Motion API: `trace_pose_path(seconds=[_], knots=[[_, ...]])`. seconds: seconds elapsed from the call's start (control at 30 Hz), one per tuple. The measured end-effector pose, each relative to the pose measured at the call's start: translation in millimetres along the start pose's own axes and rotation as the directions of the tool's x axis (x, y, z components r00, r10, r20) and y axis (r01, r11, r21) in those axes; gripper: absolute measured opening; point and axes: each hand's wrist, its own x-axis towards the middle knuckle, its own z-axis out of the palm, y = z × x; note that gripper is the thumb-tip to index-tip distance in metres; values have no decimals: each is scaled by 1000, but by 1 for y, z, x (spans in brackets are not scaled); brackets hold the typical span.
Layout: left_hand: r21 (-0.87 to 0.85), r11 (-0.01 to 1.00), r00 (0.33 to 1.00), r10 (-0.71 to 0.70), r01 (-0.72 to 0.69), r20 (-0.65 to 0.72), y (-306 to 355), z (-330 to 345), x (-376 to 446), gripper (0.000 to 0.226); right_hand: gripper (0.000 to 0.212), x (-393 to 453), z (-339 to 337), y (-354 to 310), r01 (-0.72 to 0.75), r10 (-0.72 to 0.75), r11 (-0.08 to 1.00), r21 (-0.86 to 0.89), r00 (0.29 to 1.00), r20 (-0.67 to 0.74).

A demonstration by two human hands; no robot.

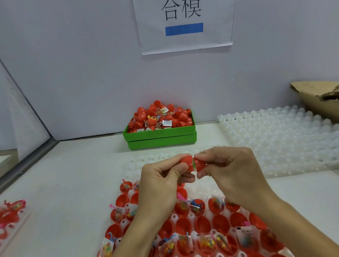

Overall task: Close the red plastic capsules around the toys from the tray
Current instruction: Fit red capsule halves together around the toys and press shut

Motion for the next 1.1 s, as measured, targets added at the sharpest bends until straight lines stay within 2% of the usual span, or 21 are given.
trace_pose_path(seconds=[0.27, 0.5, 0.7, 0.8, 1.1], knots=[[-26, 1000, 1000, -14, 14, 9, -1, 3, -1, 33, 45, -1, 0, -3, -36, 39, 995, 92, 999, -33], [-34, 999, 1000, -15, 16, 24, -2, 2, -2, 31, 38, -1, -1, -3, -13, 14, 999, 44, 1000, -21], [-23, 1000, 999, 20, -20, 35, -1, 3, -3, 33, 28, -2, -1, 1, 56, -55, 996, -72, 998, 7], [4, 998, 997, 60, -60, 49, 0, 3, -3, 28, 29, -3, -2, 1, 50, -50, 999, -20, 999, -2], [-124, 992, 999, 14, -9, 41, -3, 2, -1, 27, 36, -2, -2, -4, -17, 21, 989, 145, 999, -27]])
